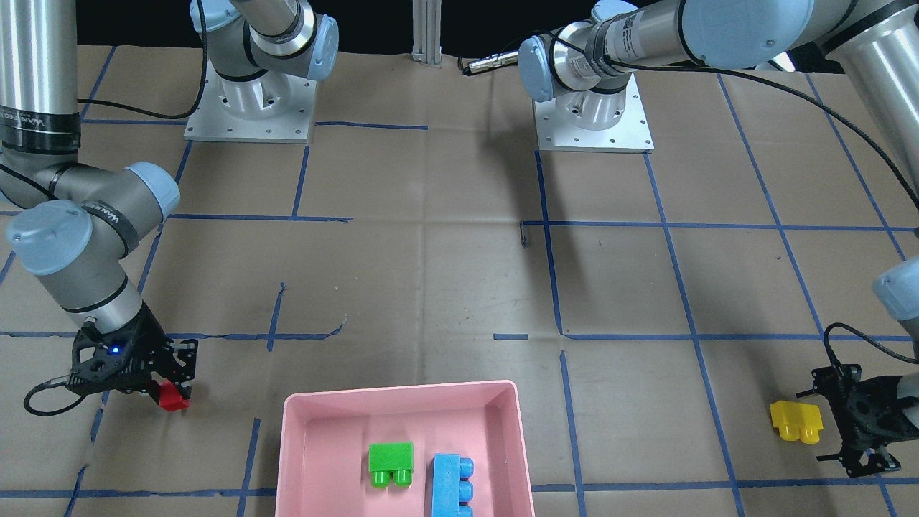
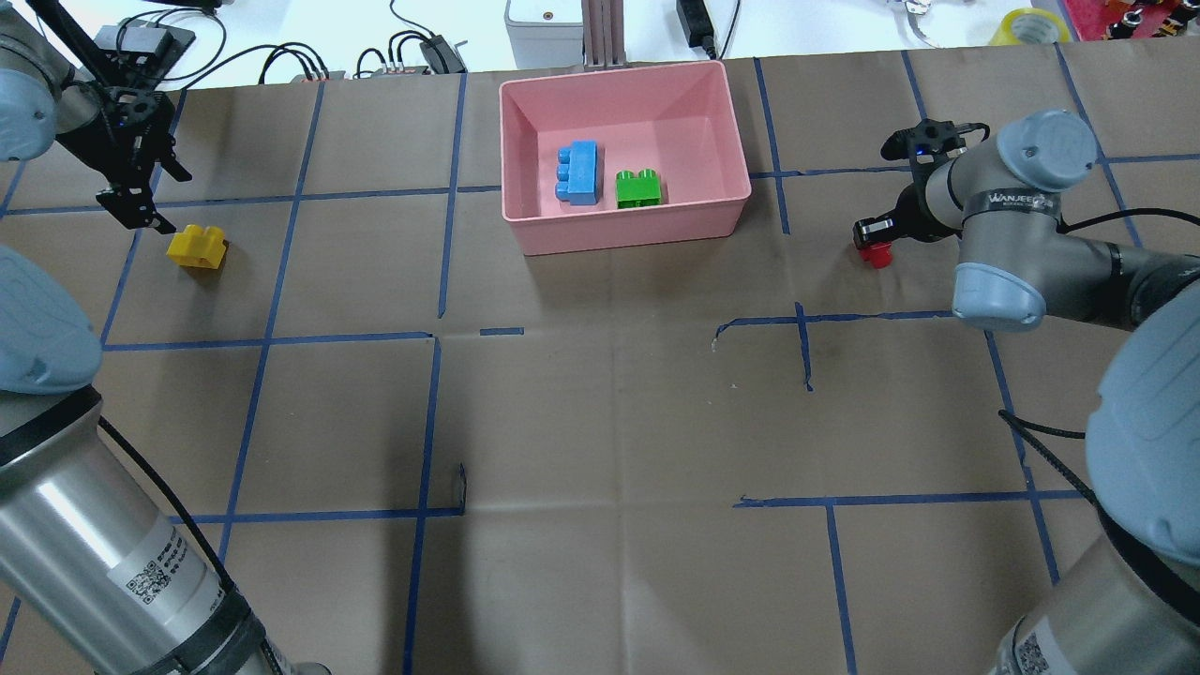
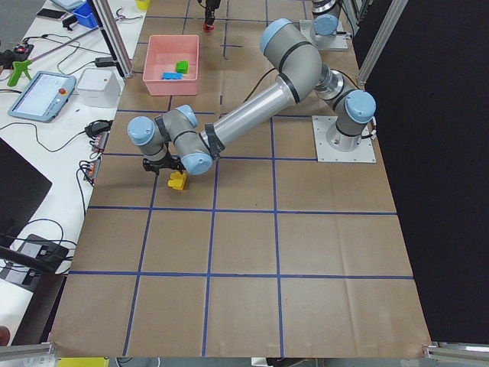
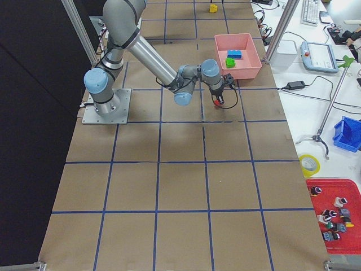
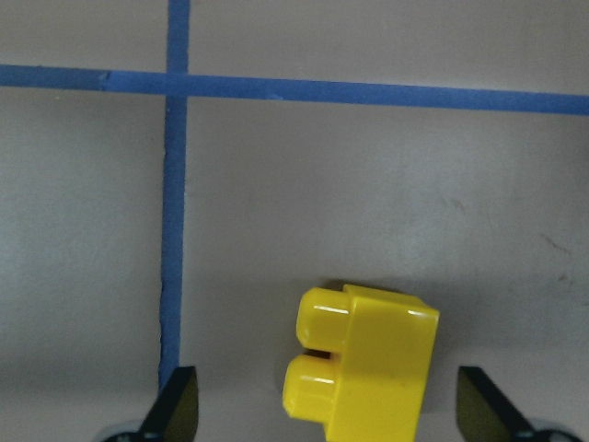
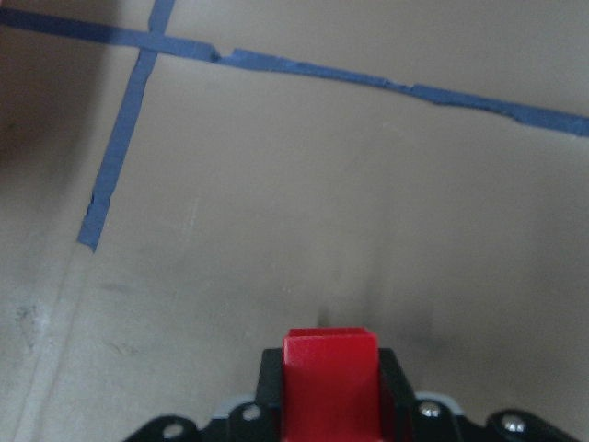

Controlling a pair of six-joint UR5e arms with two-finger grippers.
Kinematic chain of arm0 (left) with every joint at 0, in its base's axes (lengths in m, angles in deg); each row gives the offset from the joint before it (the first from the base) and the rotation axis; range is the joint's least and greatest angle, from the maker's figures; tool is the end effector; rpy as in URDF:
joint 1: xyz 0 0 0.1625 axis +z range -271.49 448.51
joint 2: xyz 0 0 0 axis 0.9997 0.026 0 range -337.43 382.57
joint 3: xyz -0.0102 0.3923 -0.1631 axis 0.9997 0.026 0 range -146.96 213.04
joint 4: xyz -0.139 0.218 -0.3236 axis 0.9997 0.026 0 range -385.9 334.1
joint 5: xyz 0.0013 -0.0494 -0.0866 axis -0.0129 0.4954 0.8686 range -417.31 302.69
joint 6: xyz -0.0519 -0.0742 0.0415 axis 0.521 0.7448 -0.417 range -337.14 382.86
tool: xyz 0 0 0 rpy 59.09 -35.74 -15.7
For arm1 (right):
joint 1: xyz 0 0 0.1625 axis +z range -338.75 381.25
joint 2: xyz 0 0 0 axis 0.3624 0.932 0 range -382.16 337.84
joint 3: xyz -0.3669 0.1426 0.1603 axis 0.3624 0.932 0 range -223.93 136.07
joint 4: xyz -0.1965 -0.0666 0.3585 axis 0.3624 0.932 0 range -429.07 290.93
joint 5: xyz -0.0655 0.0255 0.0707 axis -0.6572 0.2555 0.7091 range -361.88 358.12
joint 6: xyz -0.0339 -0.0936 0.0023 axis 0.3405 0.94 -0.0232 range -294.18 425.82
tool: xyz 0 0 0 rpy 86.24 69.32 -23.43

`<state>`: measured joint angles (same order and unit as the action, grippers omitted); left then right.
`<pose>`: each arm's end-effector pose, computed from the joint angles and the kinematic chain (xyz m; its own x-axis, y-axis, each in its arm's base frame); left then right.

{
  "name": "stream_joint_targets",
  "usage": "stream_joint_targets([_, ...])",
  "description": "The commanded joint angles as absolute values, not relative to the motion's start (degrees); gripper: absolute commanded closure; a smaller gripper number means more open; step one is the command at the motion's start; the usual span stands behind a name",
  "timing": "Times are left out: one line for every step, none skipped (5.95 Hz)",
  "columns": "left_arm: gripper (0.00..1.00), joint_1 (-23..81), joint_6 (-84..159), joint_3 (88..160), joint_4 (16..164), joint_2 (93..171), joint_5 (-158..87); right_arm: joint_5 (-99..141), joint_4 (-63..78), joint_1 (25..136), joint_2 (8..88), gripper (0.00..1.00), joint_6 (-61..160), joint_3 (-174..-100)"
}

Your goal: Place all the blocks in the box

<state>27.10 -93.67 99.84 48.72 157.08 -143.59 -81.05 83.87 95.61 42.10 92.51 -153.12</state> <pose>0.2373 -0.7274 0.2138 -0.0360 0.9973 0.0636 0.9937 0.0424 -0.1038 -0.0119 -0.6065 0.2062 -0.9742 -0.2249 -0.0207 -0.2029 0.9120 -0.3566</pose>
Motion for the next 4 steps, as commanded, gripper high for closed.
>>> stream_joint_targets([0.01,28.6,-96.0,104.1,45.5,156.4,-143.5,-82.0,67.7,95.6,47.8,0.98,91.8,-145.2])
stream_joint_targets([0.02,29.3,-97.1,105.5,42.9,156.3,-143.4,-80.9,53.2,96.8,50.3,0.99,88.1,-136.9])
stream_joint_targets([0.02,29.4,-97.1,106.3,42.8,156.3,-143.4,-80.3,44.9,102.0,50.1,0.99,86.4,-128.6])
stream_joint_targets([0.02,29.2,-97.3,107.0,42.6,156.3,-143.2,-78.3,43.8,108.0,48.5,0.99,80.5,-123.2])
